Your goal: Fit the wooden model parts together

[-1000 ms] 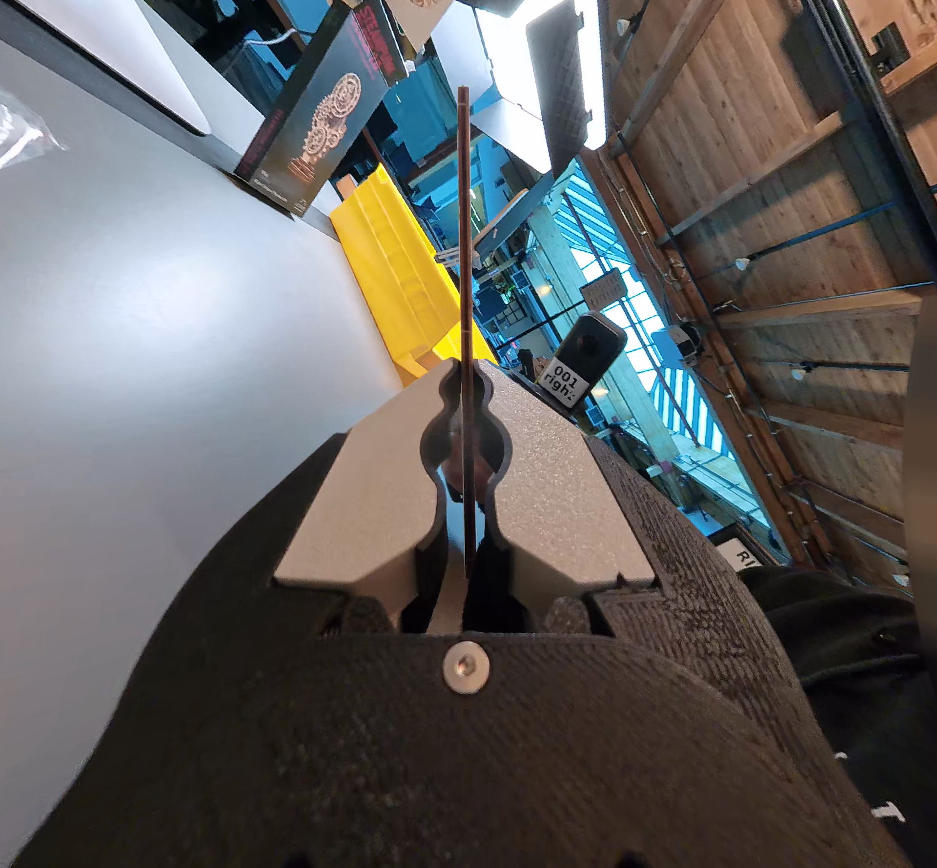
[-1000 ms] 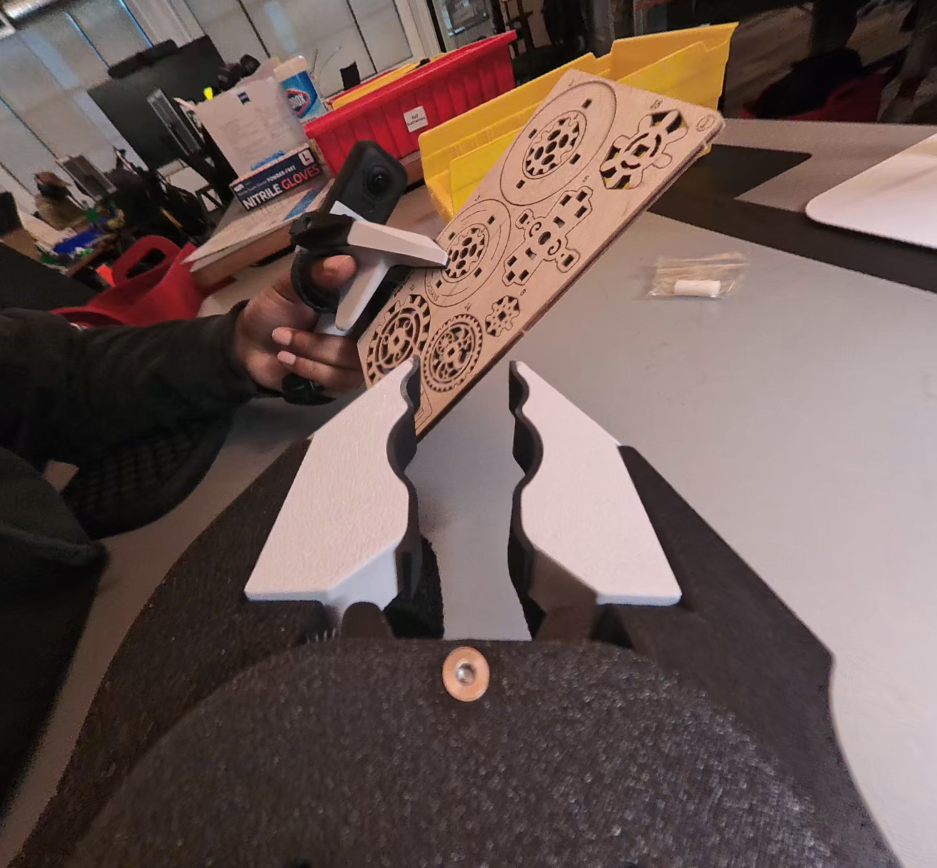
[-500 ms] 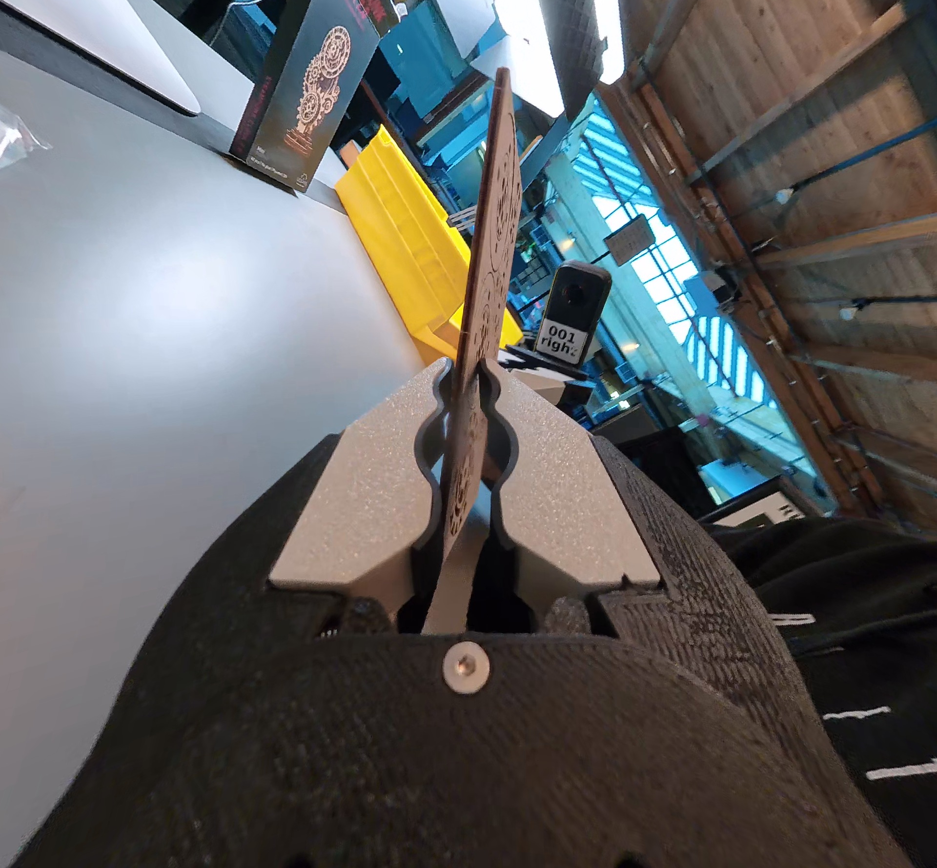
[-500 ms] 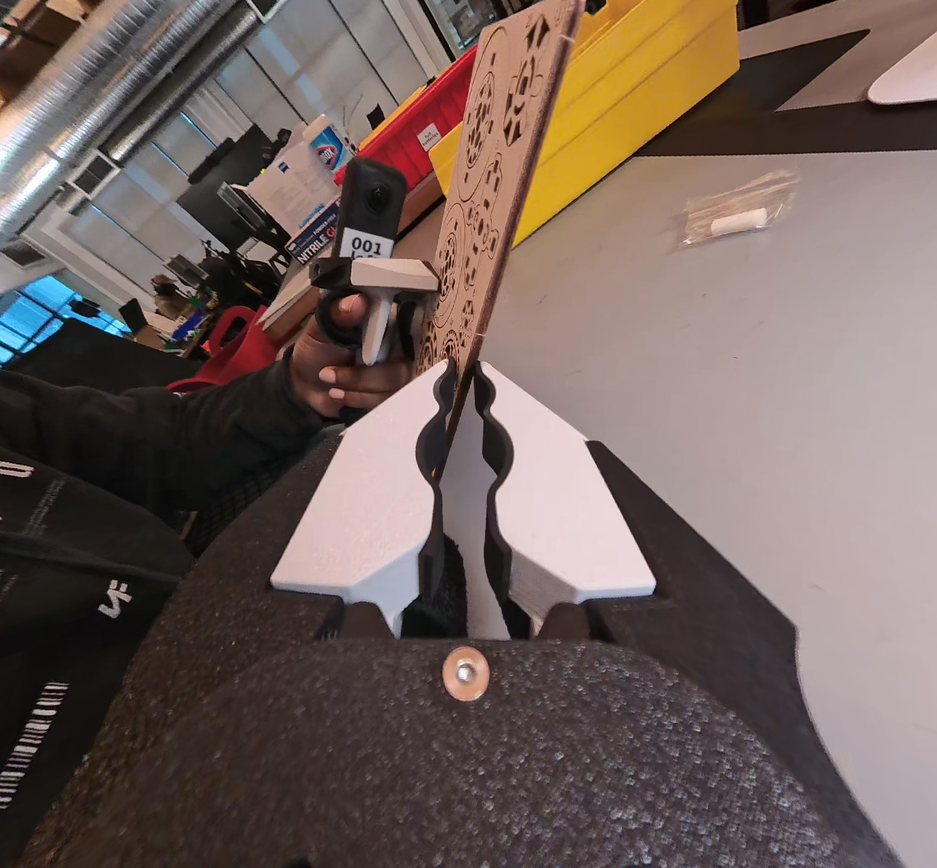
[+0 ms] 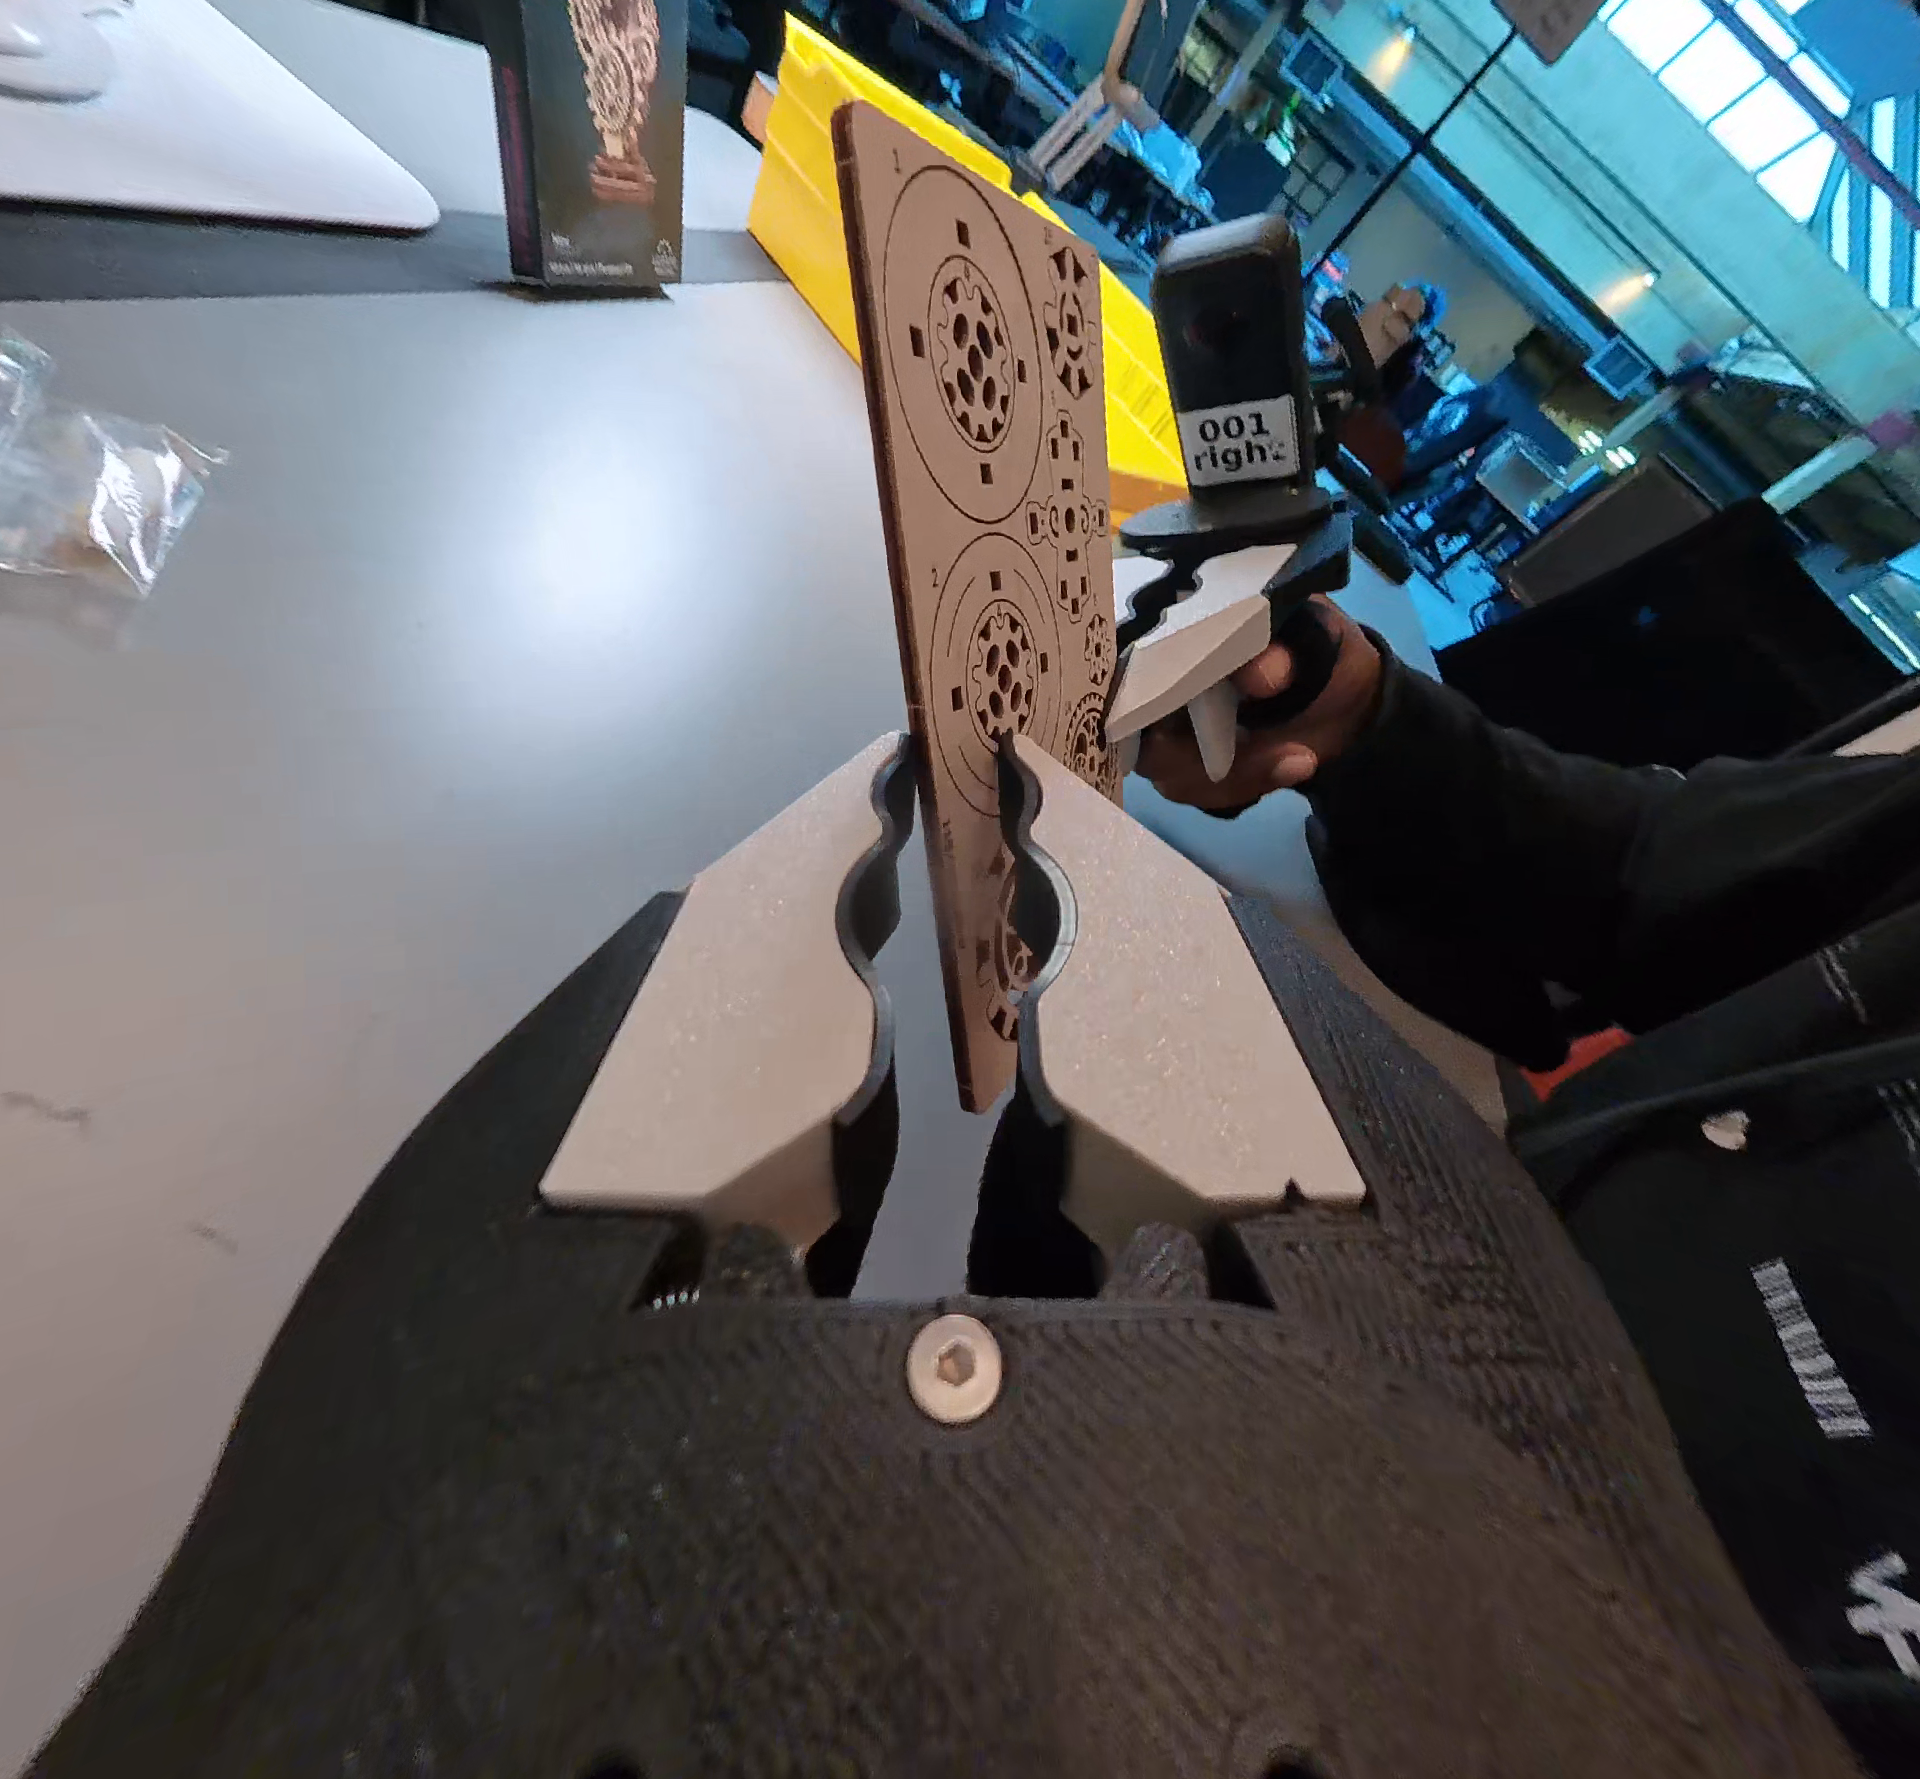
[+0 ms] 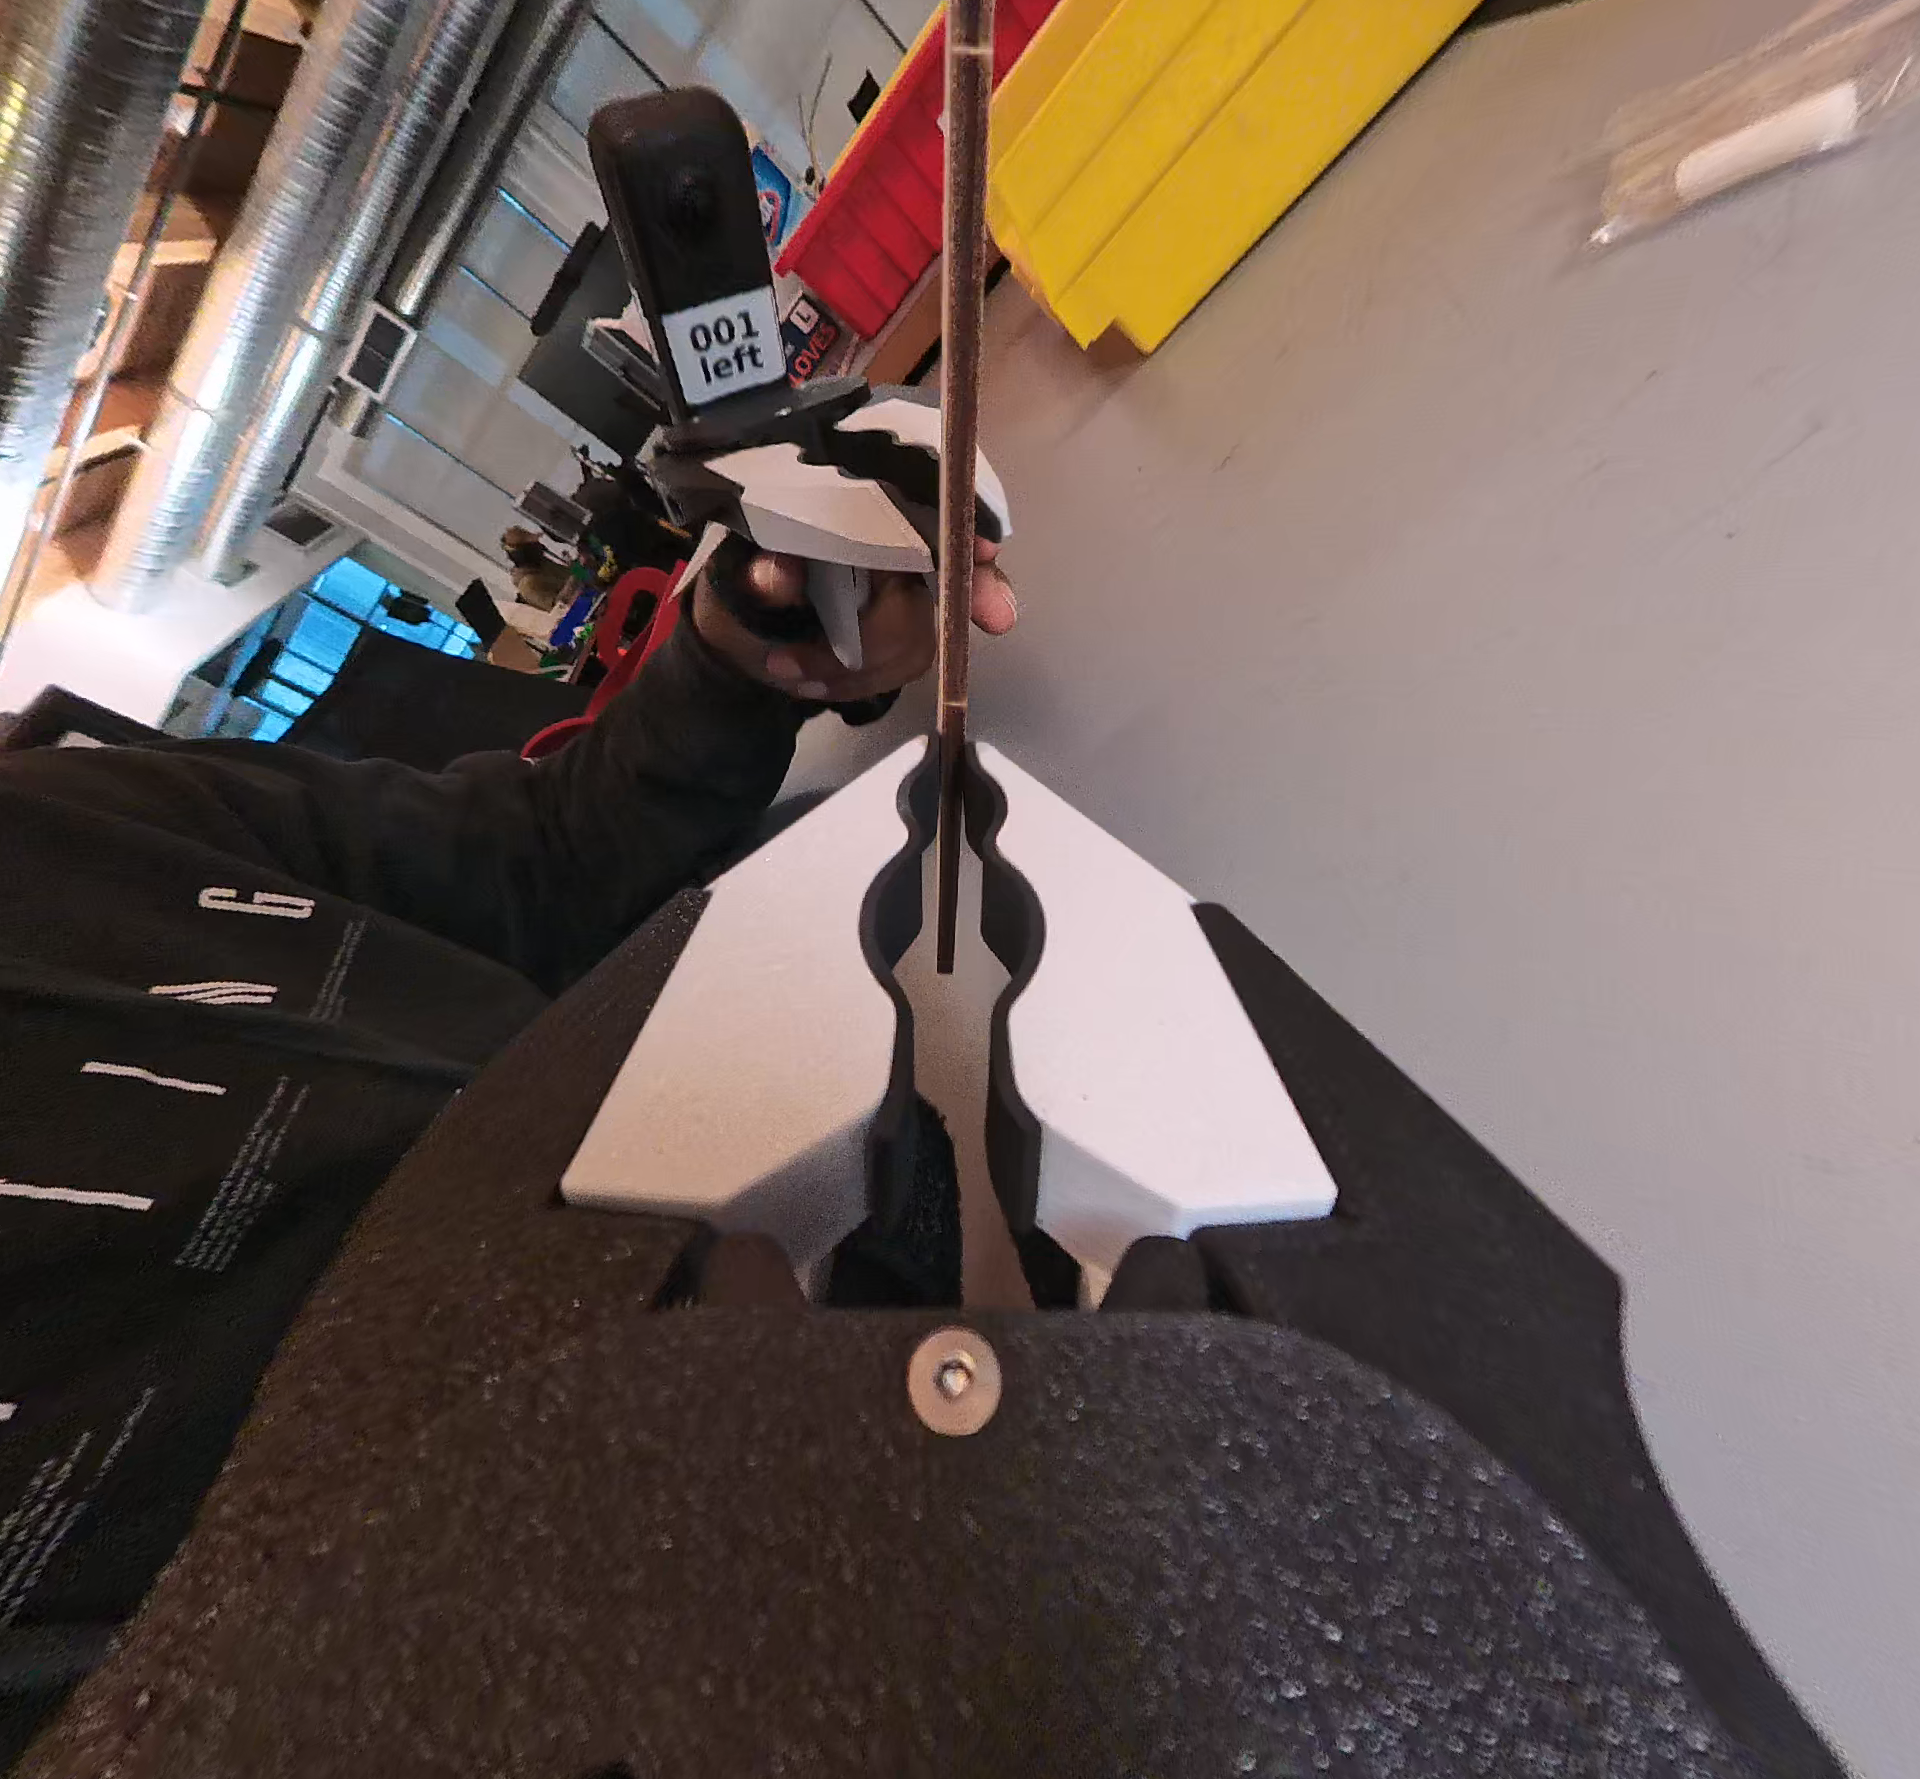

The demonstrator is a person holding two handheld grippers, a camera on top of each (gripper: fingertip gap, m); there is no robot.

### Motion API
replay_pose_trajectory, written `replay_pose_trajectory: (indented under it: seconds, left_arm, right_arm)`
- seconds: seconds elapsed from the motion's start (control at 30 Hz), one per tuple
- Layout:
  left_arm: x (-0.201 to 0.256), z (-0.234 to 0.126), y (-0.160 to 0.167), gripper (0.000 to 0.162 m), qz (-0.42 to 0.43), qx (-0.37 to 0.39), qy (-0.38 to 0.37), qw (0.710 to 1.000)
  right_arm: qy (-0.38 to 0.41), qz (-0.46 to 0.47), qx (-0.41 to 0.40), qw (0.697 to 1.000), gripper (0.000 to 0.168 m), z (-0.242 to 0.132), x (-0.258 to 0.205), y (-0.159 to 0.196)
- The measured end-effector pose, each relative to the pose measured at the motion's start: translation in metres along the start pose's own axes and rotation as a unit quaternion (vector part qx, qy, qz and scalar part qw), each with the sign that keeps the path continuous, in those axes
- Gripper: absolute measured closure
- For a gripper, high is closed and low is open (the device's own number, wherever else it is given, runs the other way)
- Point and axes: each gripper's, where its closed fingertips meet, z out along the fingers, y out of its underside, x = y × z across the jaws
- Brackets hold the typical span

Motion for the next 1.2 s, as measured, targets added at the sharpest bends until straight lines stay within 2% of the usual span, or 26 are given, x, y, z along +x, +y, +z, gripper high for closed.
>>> replay_pose_trajectory:
  seconds: [0.2,0.3,0.57,0.67,0.9,1.03,1.13,1.2]
  left_arm:
    - [-0.005,-0.005,0.028,0.149,-0.020,-0.093,0.006,0.995]
    - [-0.010,-0.007,0.042,0.152,-0.026,-0.137,-0.011,0.990]
    - [-0.029,-0.012,0.046,0.149,-0.048,-0.149,-0.060,0.986]
    - [-0.041,-0.016,0.042,0.147,-0.054,-0.140,-0.087,0.985]
    - [-0.076,-0.031,0.042,0.143,-0.002,-0.166,-0.181,0.969]
    - [-0.083,-0.035,0.040,0.139,0.023,-0.168,-0.214,0.962]
    - [-0.088,-0.043,0.033,0.135,0.080,-0.169,-0.260,0.947]
    - [-0.082,-0.044,0.029,0.128,0.113,-0.171,-0.255,0.945]
  right_arm:
    - [0.024,0.007,-0.043,0.999,0.167,0.004,0.009,0.016]
    - [0.082,-0.039,-0.065,0.994,0.164,0.006,0.022,0.022]
    - [0.181,-0.133,-0.069,0.972,0.162,0.003,0.039,0.017]
    - [0.188,-0.159,-0.052,0.968,0.159,0.000,0.036,0.008]
    - [0.180,-0.219,0.015,0.959,0.138,-0.005,0.025,-0.014]
    - [0.191,-0.247,0.032,0.949,0.134,-0.006,0.025,-0.018]
    - [0.194,-0.257,0.034,0.946,0.133,-0.006,0.025,-0.018]
    - [0.194,-0.257,0.036,0.946,0.133,-0.006,0.025,-0.018]
